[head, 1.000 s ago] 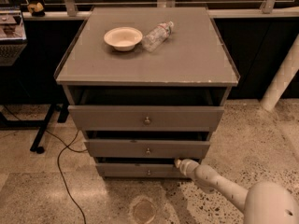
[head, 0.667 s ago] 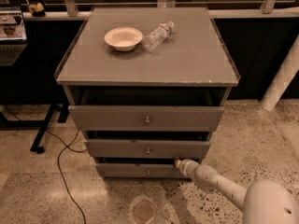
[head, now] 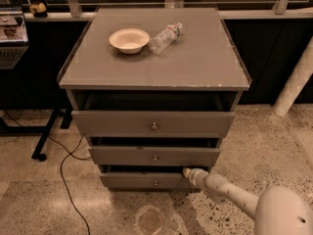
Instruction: Open bottom drawer
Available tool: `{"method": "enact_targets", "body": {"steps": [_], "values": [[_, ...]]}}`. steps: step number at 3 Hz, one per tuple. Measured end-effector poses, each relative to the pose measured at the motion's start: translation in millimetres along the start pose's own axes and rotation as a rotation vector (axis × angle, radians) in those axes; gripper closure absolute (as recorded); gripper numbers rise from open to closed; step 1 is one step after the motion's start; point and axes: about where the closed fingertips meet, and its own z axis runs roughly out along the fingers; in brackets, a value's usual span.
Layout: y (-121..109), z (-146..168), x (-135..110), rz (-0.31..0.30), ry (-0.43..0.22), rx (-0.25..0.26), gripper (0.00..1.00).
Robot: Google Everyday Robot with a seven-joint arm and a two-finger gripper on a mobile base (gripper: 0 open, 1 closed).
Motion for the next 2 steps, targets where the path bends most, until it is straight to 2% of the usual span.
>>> {"method": "enact_targets", "body": {"steps": [2], "values": [[-3.5, -8.3, 4.2, 0.024, 0.014, 0.014, 1.00]]}}
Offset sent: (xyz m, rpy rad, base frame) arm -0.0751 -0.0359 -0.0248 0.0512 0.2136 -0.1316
